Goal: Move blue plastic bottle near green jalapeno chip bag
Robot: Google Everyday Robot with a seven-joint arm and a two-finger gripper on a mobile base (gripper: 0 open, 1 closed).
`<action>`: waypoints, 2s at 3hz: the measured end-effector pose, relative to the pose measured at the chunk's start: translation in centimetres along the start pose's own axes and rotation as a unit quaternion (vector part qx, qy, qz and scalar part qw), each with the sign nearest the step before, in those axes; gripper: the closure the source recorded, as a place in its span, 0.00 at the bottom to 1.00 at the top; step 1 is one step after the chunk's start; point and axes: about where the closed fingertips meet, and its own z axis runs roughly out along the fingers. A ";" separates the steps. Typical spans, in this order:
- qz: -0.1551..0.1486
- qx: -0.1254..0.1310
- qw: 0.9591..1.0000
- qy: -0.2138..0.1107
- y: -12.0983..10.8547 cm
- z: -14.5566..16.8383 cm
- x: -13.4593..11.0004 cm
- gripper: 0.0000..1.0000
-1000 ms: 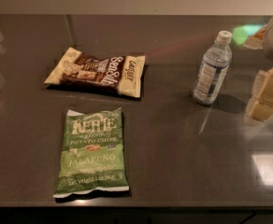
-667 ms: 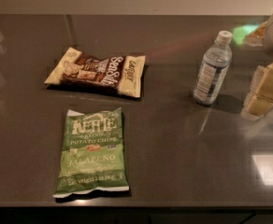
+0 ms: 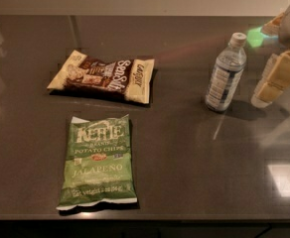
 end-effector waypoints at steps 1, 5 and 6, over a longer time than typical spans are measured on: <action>0.017 -0.003 0.999 -0.028 -2.1 0.8 0.2 0.00; 0.071 -0.062 0.984 -0.151 -4.3 5.5 -2.3 0.07; 0.071 -0.062 0.983 -0.160 -4.2 5.5 -2.5 0.29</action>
Offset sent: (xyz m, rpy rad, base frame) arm 0.0648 -0.0070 -0.0216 0.2741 0.0293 -0.0366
